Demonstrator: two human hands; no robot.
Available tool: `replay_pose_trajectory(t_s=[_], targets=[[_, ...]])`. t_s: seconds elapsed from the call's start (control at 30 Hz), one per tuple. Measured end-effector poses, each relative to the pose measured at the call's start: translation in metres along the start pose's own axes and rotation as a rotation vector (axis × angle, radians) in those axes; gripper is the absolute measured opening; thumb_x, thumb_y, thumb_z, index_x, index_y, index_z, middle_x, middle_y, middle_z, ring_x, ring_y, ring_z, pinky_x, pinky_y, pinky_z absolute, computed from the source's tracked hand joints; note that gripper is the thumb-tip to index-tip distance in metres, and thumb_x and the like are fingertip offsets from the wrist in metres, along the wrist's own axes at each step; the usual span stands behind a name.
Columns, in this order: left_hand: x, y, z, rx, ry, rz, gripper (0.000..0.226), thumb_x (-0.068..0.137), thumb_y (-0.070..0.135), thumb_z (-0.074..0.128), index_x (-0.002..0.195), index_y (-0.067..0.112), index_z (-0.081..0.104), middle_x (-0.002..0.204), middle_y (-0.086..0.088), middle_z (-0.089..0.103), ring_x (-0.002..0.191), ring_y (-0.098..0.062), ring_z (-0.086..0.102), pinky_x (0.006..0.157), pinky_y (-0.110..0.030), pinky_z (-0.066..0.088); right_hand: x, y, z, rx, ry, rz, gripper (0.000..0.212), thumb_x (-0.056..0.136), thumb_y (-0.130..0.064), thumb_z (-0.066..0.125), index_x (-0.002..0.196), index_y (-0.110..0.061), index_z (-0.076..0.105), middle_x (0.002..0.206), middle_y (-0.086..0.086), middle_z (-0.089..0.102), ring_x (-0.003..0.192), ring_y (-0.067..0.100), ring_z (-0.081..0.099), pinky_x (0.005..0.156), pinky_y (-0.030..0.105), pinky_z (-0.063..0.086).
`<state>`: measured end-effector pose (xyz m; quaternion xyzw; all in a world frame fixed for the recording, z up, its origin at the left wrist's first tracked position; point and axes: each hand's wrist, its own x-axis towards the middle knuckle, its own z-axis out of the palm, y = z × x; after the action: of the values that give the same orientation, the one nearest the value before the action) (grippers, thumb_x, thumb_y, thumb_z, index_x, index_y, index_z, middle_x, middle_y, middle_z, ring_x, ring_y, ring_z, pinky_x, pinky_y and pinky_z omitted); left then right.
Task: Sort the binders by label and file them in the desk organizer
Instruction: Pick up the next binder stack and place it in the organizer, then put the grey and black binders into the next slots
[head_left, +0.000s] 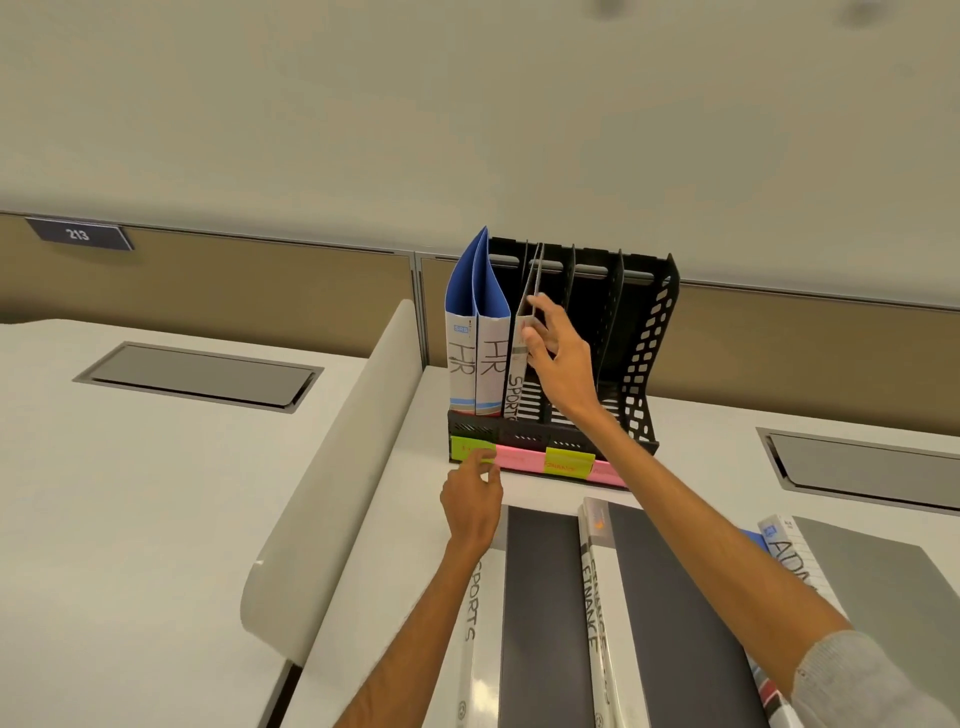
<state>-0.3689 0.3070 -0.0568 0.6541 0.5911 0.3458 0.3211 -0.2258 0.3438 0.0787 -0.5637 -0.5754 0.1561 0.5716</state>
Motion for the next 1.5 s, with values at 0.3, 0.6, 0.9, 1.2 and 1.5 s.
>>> replay_pose_trajectory(t_s=[0.3, 0.6, 0.9, 1.2, 1.5], targets=[[-0.062, -0.040, -0.026, 0.138, -0.020, -0.214, 0.038, 0.092, 0.031, 0.062, 0.126, 0.019, 0.050, 0.109, -0.007, 0.070, 0.096, -0.024, 0.067, 0.088, -0.033, 0.051, -0.120, 0.035, 0.002, 0.005, -0.070, 0.349, 0.037, 0.100, -0.015, 0.049, 0.137, -0.014, 0.048, 0.129, -0.007, 0.058, 0.121, 0.015, 0.058, 0.098, 0.039, 0.053], [-0.121, -0.052, -0.041, 0.333, -0.237, -0.248, 0.051, 0.091, 0.051, 0.057, 0.122, 0.011, 0.056, 0.124, -0.009, 0.056, 0.109, -0.023, 0.058, 0.084, -0.029, 0.048, -0.244, 0.048, 0.014, -0.273, -0.275, 0.485, 0.029, 0.098, -0.011, 0.052, 0.126, -0.010, 0.058, 0.131, 0.006, 0.061, 0.123, 0.022, 0.056, 0.109, 0.039, 0.043], [-0.168, -0.056, -0.030, 0.345, -0.260, -0.258, 0.087, 0.063, 0.047, 0.084, 0.132, 0.012, 0.044, 0.132, -0.007, 0.041, 0.121, -0.023, 0.042, 0.096, -0.036, 0.045, -0.291, 0.041, 0.015, -0.347, -0.358, 0.473, 0.036, 0.093, -0.002, 0.054, 0.129, -0.009, 0.058, 0.137, 0.005, 0.056, 0.129, 0.021, 0.051, 0.110, 0.029, 0.037], [-0.170, -0.058, -0.032, -0.117, -0.156, -0.353, 0.081, 0.063, 0.015, 0.089, 0.132, 0.008, 0.048, 0.129, -0.011, 0.052, 0.118, -0.027, 0.053, 0.088, -0.026, 0.047, -0.288, 0.029, 0.013, -0.290, -0.336, 0.536, 0.034, 0.097, -0.006, 0.051, 0.130, -0.009, 0.055, 0.133, 0.007, 0.058, 0.123, 0.021, 0.053, 0.107, 0.032, 0.042], [-0.171, -0.031, -0.052, -0.304, -0.125, -0.192, 0.071, 0.072, 0.018, 0.085, 0.133, 0.019, 0.050, 0.135, -0.005, 0.057, 0.102, -0.021, 0.063, 0.085, -0.035, 0.056, -0.254, 0.010, 0.001, -0.161, -0.236, 0.533, 0.031, 0.097, -0.017, 0.056, 0.127, -0.011, 0.056, 0.133, 0.006, 0.058, 0.126, 0.022, 0.054, 0.107, 0.037, 0.044]])
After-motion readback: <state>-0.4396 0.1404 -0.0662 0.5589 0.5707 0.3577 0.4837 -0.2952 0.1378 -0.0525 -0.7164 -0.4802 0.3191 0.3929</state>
